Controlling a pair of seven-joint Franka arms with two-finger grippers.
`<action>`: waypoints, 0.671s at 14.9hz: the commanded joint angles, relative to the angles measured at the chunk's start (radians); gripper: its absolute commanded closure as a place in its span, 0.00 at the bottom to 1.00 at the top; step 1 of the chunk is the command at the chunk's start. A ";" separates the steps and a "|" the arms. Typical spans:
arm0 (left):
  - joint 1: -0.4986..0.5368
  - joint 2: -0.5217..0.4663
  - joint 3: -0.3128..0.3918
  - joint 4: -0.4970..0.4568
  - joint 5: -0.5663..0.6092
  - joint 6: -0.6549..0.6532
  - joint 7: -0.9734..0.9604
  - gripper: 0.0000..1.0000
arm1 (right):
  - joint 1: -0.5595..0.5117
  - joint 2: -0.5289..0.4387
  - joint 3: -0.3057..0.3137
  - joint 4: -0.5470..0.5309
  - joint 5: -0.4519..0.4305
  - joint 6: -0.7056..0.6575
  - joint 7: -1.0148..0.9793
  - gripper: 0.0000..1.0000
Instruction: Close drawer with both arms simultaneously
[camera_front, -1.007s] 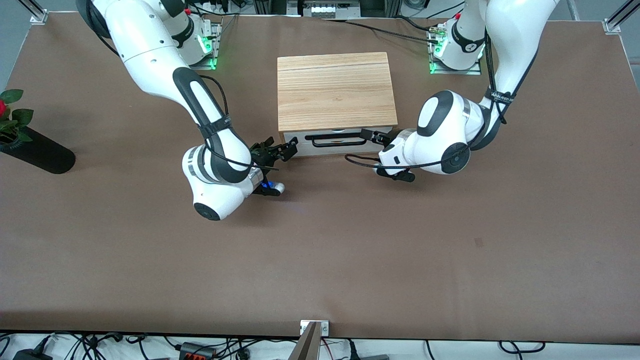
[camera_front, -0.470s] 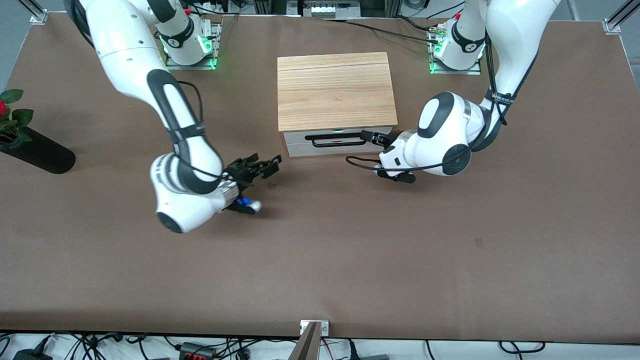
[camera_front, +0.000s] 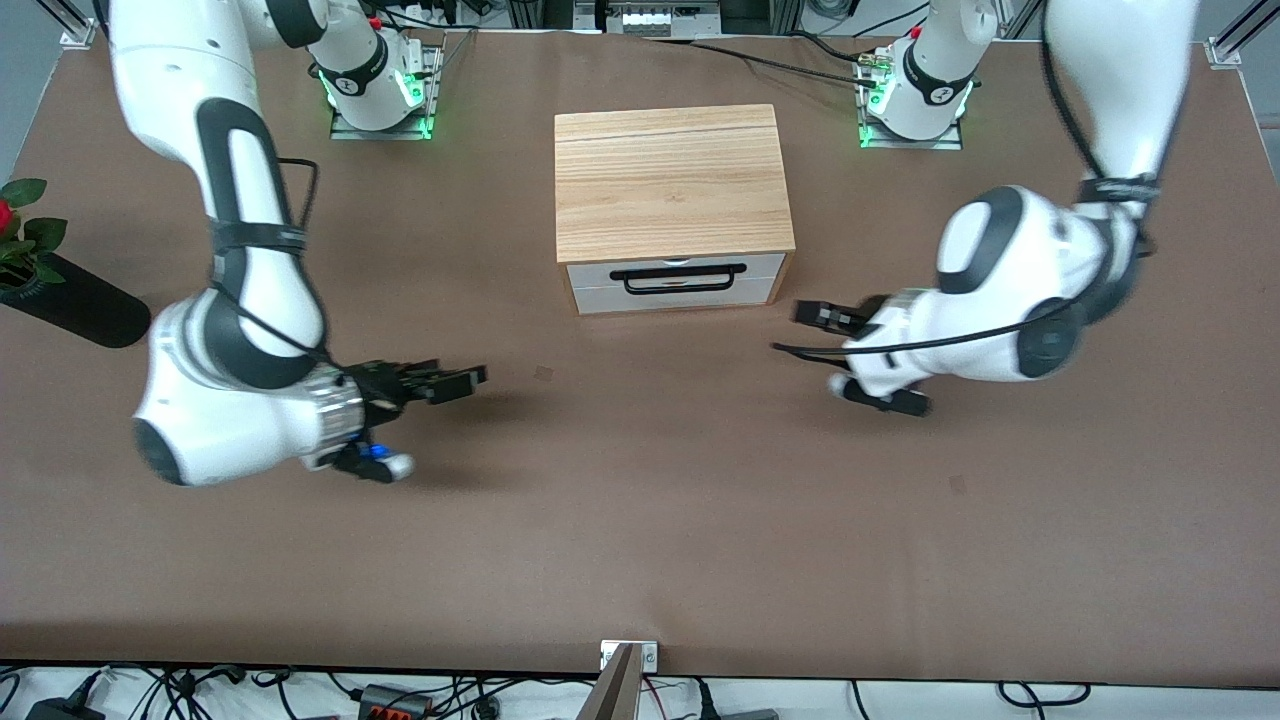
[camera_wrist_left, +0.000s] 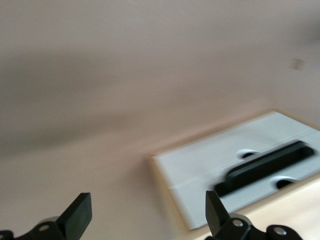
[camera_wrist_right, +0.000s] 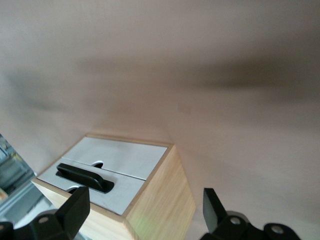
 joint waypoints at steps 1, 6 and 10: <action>0.005 -0.004 0.001 0.112 0.195 -0.052 0.006 0.00 | -0.090 -0.073 -0.043 0.046 -0.017 -0.063 0.008 0.00; 0.086 -0.131 -0.005 0.137 0.381 -0.060 0.010 0.00 | -0.179 -0.147 -0.157 0.074 -0.027 -0.054 -0.068 0.00; 0.082 -0.284 0.160 0.017 0.196 -0.054 0.012 0.00 | -0.168 -0.150 -0.266 0.104 -0.116 -0.046 -0.069 0.00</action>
